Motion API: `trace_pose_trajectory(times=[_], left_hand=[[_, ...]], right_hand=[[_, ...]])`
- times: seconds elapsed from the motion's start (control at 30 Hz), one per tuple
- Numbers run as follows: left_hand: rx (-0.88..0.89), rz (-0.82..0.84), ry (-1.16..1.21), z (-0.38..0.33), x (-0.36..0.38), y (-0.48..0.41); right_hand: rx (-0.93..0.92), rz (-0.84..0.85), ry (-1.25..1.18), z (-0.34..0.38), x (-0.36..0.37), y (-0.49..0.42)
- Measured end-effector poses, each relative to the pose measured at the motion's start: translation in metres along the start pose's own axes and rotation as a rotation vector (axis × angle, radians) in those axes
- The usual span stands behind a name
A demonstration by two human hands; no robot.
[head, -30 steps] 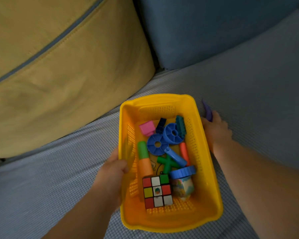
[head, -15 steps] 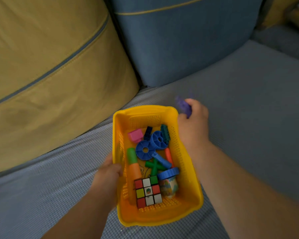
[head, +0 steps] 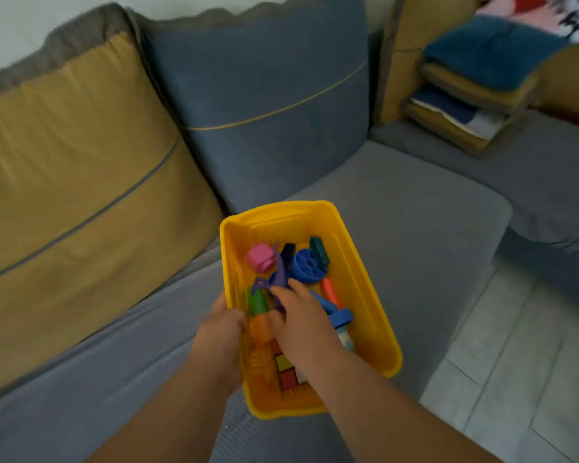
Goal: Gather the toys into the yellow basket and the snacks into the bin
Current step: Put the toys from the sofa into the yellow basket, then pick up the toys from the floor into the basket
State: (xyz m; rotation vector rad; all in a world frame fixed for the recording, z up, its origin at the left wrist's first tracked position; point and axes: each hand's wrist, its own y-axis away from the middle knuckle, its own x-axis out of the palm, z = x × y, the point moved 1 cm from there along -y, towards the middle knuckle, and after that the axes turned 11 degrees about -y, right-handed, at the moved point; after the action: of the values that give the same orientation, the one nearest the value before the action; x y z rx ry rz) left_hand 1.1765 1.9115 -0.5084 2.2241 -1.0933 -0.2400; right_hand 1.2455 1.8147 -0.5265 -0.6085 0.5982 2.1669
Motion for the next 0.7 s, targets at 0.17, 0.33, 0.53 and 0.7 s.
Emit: trace_pose_trajectory(times=[0.17, 0.33, 0.53, 0.7], left_hand=[[-0.02, 0.063, -0.052, -0.016, 0.021, 0.054], [-0.028, 0.214, -0.212, -0.025, 0.069, 0.091], [-0.027, 0.384, -0.314, -0.024, 0.174, 0.122], [-0.005, 0.543, -0.371, -0.012, 0.275, 0.14]], right_hand=[[-0.109, -0.175, -0.049, 0.017, -0.068, 0.072], [-0.061, -0.269, -0.008, 0.002, -0.132, 0.138], [0.135, -0.374, 0.051, -0.046, -0.206, 0.186], [0.267, -0.45, 0.097, -0.103, -0.275, 0.223]])
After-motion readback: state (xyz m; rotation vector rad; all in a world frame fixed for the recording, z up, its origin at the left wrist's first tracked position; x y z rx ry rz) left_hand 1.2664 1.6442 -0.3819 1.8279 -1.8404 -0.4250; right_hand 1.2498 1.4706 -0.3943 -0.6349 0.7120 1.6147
